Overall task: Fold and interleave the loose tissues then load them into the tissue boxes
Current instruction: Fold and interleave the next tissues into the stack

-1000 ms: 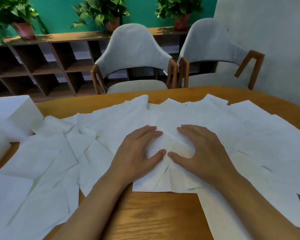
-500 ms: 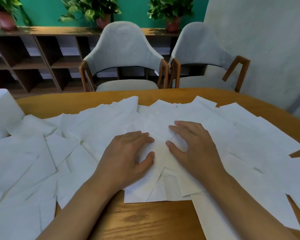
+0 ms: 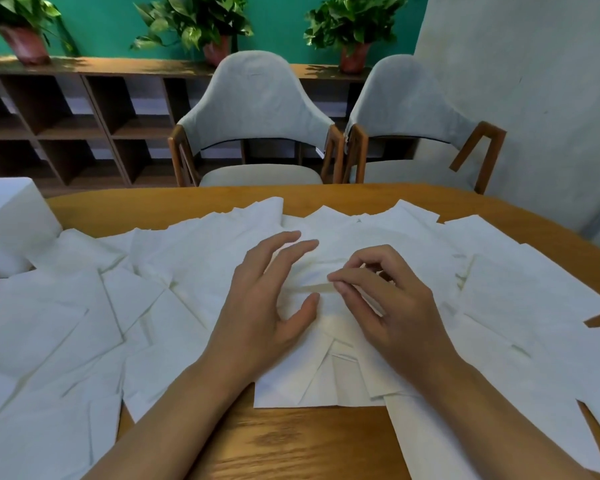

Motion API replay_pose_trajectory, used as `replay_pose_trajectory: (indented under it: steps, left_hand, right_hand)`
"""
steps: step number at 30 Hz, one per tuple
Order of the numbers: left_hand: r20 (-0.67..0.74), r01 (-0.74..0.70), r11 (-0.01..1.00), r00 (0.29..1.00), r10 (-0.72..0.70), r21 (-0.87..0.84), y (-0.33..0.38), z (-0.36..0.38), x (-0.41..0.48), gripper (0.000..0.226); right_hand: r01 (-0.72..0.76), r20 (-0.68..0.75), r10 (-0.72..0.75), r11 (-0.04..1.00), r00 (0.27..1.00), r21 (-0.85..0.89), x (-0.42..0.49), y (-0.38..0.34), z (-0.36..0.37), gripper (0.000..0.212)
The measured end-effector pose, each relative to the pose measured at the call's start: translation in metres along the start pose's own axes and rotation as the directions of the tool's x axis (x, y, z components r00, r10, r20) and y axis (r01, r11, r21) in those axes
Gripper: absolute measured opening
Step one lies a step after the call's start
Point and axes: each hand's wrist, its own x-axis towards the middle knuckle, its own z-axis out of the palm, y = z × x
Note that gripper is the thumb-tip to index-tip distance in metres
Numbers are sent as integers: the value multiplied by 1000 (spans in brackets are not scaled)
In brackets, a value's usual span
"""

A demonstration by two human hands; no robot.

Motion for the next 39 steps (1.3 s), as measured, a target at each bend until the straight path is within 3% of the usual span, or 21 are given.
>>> replay_pose_trajectory:
  steps: [6,10,17,21,23,26,28,31,36,39]
  left_hand:
    - [-119,-112,994,987,113,12,0,0,0,16]
    - [-157,-82,997,984,82,4,7,-2,-2,18]
    - [-184,-167,983,967,177,72,14,2,-6,17]
    - [-284,-65,998,957,66,12,19,-1,-4,16]
    - [-284,-38,999,958,28,-31,19,-4,-3,21]
    - [-189,-122,992,976,113,-41,16,-3,-4,20]
    - [-97,-199,975,977,190,-96,15,-3,-4,30]
    - [-39,-181,951,983,177,-250,24,-7,-3,60]
    - [-156,-52,984,987,25,-168,25,-12,5,29]
    - [-31,28,961,999,-38,-274,21,-19,8,27]
  right_hand:
    - [7,-41,-2,993,999,118,-2,-11,-8,18]
    - [-212,-11,219,957,976,198,-5,-15,-9,33]
    - [-244,49,242,968,969,61,-9,-16,-7,61]
    - [-190,118,198,979,973,-77,-10,-14,-7,73]
    - [-179,89,191,975,978,-131,-9,-12,-5,65]
    - [-186,-59,179,974,982,-133,-10,-7,-5,40]
    - [-216,-117,209,975,971,-52,-10,-8,-8,33]
    - [-242,-84,254,962,964,129,-8,-14,-14,28]
    - [-320,103,312,807,945,497,0,-27,-20,34]
    - [-364,156,345,697,926,618,3,-28,-25,37]
